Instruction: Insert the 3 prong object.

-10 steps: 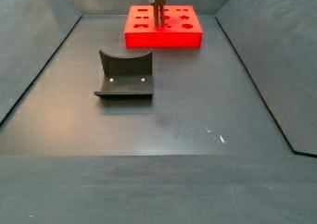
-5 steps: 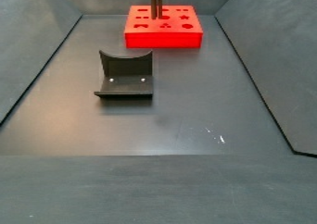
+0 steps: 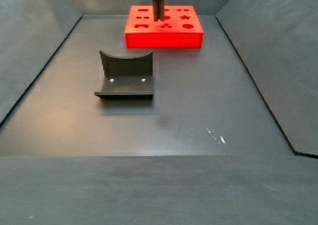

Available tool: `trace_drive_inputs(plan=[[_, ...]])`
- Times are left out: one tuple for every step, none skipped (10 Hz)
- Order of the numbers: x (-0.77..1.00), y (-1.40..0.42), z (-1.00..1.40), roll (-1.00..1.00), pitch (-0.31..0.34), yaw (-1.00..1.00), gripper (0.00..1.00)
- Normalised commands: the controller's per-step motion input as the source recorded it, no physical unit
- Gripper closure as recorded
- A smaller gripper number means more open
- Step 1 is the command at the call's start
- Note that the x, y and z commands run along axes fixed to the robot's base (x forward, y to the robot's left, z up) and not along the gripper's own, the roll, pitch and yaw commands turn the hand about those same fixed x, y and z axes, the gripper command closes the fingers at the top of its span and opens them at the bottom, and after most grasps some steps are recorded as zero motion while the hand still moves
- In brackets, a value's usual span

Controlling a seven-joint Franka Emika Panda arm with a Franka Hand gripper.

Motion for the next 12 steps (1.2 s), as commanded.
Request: trace_drive_inputs(plan=[[0.00,0.00,0.00,0.00,0.000,-0.07,1.00],[-0.06,-0.01,-0.27,-0.09,-0.073,-0.37,1.00],[-0.12,-0.23,-0.29,0.00,-0.007,-0.54,1.00],[-0.09,-0.22,-0.30,0.00,0.003,-0.82,1.00],[-0.04,-0.20,-0.23,0.00,0.000,-0.86,1.00],[-0.33,-0.11,0.00,0.00,0.007,-0.50,1.00],[-0.39,0.00,0.11,0.02,0.000,-0.61,1.00],[-0.48,0.00,0.21,0.04,0.006,-0.70,1.00],[-0.62,0.08,0.19,-0.03,-0.071,-0.43,1.00],[-0.07,0.00,0.00,0.00,0.000,-0.31,1.00],[0.11,0.02,-0.01,0.00,0.016,-0.25,1.00],[0.41,0.15,0.00,0.00,0.029,-0.25,1.00]])
